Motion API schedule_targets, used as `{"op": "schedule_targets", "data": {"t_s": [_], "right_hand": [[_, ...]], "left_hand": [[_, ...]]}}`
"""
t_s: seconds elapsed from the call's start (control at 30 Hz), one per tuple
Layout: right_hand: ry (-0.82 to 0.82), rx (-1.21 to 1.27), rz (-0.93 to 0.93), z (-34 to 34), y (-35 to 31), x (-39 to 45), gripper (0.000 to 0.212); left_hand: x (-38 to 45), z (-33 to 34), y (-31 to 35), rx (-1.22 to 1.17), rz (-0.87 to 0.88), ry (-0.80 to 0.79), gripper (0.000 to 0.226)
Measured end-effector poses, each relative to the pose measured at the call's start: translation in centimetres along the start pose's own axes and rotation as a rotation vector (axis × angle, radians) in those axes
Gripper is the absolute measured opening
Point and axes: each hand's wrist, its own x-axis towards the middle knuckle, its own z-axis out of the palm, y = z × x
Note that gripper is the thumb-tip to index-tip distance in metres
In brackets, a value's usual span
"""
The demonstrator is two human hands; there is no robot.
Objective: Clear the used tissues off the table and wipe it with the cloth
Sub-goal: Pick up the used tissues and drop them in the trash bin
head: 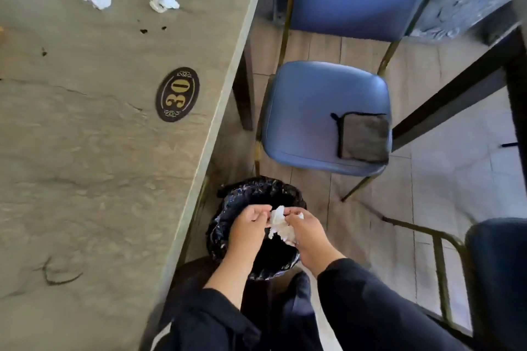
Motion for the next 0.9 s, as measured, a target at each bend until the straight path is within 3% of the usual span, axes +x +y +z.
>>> {"op": "schedule_targets", "data": {"t_s": [0.17, 0.4, 0.5, 0.63, 0.9], "right_hand": [[-0.005, -0.042, 0.115, -0.1, 0.9, 4.1, 0.015], [-0.14, -0.098, 0.238, -1.0, 0.0, 5.1, 0.051], [-0.086, -0.052, 0.185, -1.0, -1.2, 4.0, 0.047], [-0.065, 0.008, 0.042, -0.5, -4.0, 1.9, 0.022], [-0.045, 0.186, -0.166, 3.9, -13.6, -3.5, 0.017]], "left_hand": [[3.2, 1.5, -2.8, 0.01, -0.091, -0.022, 0.026], [4.2, 1.6, -3.2, 0.063, -0.095, 0.038, 0.02], [3.1, 1.4, -1.8, 0.027, -0.069, 0.03, 0.02], [1.0, 0.4, 2.3, -0.073, 0.023, 0.004, 0.023], [-2.8, -5.3, 13.1, -0.127, 0.306, 0.061, 0.02]]}}
